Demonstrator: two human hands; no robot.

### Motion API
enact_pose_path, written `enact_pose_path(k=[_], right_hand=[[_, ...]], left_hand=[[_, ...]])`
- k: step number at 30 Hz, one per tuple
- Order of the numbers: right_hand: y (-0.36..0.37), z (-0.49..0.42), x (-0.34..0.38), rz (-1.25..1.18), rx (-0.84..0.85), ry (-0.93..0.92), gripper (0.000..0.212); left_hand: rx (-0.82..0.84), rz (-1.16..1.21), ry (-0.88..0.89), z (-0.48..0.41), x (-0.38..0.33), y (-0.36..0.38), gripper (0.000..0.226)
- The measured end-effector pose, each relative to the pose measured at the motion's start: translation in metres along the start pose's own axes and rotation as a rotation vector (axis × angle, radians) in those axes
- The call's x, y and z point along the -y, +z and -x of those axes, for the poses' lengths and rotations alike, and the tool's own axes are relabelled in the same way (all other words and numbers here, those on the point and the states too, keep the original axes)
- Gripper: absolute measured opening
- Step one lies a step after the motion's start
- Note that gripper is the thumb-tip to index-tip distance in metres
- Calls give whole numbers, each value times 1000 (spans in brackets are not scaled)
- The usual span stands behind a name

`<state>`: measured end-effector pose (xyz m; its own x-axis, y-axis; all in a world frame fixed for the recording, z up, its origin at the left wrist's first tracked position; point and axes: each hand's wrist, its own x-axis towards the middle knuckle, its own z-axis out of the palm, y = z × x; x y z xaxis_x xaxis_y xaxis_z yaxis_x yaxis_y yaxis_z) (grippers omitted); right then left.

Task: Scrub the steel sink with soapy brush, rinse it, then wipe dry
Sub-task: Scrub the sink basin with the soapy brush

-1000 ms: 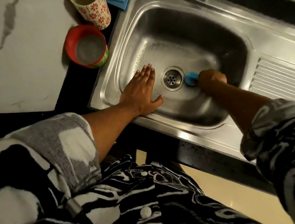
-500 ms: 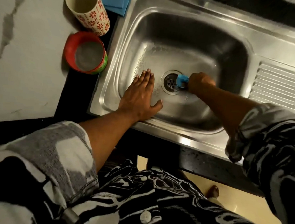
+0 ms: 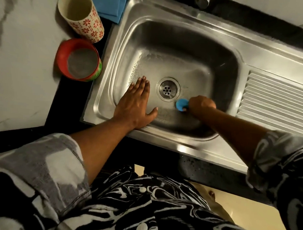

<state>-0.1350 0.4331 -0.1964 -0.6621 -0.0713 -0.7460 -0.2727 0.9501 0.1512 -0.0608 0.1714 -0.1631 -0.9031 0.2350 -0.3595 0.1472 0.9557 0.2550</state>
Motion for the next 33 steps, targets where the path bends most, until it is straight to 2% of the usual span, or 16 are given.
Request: enact_pose_path(k=[7,10,13,15,18,21,23,25,29,31,33], right_hand=[[-20,-16,1,-95,-54,52,30],[-1,-9,2,-126,45,-41,40],[9,0,4,-16,143,-108,39],[-2,-2,-1,15,70,-84,38],[-31,-17,-14,-2,-86,52,31],[-48,-25,-14,-57,-71,116,30],[-40,-12,-6,-80,-54,55,34],[-17,8,4,1,-24,-48,40],[13,34,20,175,117,-130,30],[5,24,16,138,85,-104,33],[-17,7,8,99,-36,-14,38]], left_hand=[[9,-4,-11,0,-1,0,106],[6,-21,-16,-1,-1,1,106],[13,-27,-21,-1,-2,0,107],[14,-25,-16,-1,-2,-1,106],[15,-27,-13,0,-2,-1,105],[15,-26,-21,0,-2,-1,105],[15,-26,-19,0,-3,-1,106],[8,-28,-17,0,-2,-1,105],[8,-45,-12,-1,-2,0,104],[10,-55,-15,0,-3,0,104],[11,-55,-18,0,-3,-1,105]])
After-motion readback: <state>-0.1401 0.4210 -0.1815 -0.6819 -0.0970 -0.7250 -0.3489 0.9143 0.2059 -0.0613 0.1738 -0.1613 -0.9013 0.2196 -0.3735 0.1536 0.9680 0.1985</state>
